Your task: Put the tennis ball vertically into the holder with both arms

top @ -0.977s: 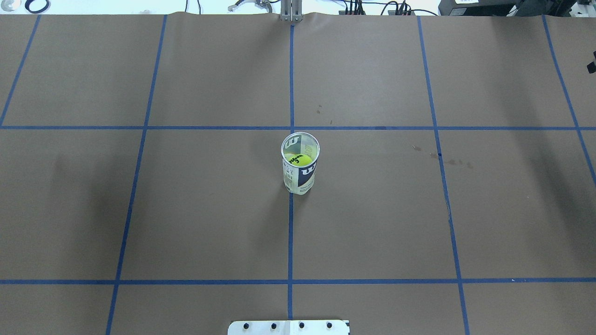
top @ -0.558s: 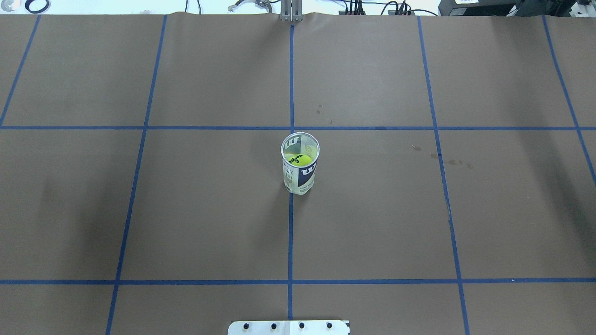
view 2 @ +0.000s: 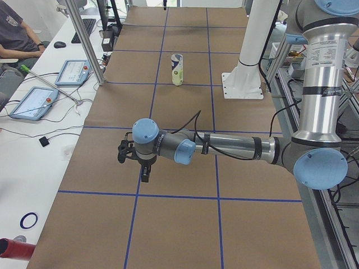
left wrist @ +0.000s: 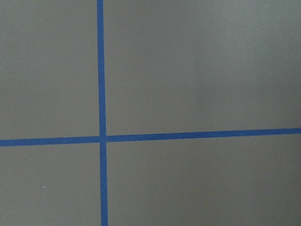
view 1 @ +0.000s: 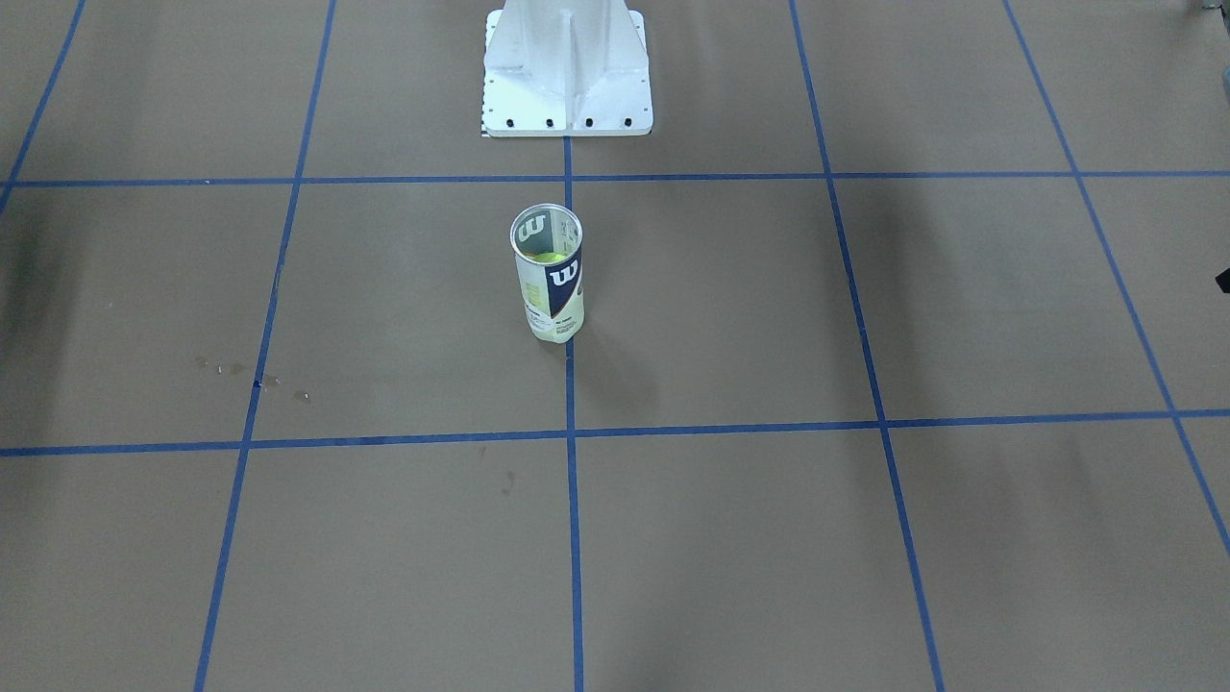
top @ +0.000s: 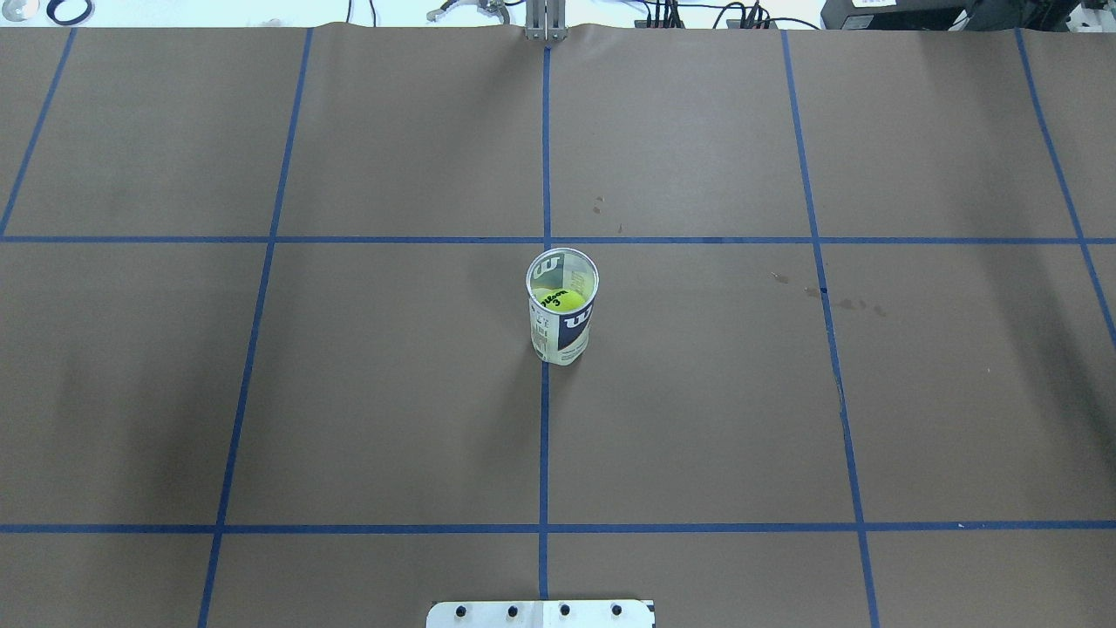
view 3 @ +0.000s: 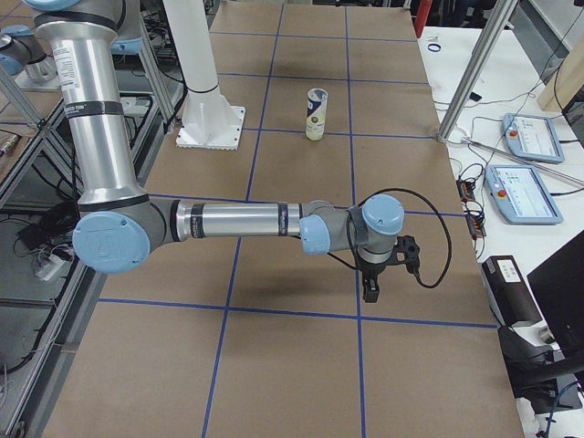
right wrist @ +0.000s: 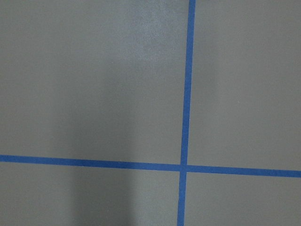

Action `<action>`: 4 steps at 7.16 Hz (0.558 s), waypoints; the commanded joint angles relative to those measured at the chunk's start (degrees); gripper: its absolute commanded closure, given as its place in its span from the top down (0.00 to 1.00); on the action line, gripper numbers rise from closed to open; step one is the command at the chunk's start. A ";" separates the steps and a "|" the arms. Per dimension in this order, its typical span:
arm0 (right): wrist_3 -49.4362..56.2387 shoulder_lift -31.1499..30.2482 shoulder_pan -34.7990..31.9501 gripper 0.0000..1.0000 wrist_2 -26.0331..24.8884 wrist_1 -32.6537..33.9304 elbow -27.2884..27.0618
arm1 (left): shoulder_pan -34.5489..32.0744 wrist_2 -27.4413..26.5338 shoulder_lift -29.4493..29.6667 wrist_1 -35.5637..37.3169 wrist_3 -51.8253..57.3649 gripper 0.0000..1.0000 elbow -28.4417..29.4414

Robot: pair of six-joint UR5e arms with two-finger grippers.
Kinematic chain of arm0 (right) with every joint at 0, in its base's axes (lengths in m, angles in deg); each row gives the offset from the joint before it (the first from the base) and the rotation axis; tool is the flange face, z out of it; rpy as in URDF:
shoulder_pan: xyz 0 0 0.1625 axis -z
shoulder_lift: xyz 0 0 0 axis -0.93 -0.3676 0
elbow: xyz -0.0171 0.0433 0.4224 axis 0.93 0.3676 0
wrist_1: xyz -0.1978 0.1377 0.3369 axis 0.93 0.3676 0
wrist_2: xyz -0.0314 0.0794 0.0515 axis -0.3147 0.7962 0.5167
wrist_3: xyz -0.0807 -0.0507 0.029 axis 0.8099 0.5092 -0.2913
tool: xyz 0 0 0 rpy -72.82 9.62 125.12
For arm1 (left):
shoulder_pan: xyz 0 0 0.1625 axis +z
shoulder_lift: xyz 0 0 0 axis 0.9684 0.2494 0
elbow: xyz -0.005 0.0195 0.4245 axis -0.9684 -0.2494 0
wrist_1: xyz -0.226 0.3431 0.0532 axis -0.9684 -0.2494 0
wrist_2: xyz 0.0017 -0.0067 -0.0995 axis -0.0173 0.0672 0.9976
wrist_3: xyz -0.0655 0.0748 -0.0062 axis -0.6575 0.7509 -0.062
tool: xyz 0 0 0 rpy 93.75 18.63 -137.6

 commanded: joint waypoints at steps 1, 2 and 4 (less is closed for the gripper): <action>0.08 -0.14 0.09 1.00 0.16 0.09 -0.19 | 0.15 -4.25 -3.41 3.49 2.48 1.00 -5.64; 0.08 -0.40 0.09 1.00 0.16 0.00 -0.19 | 0.15 -3.90 -4.99 3.32 2.93 1.00 -6.44; -0.01 -0.76 0.09 1.00 0.16 0.00 -0.46 | 0.24 0.23 -7.37 2.44 3.03 1.00 -7.76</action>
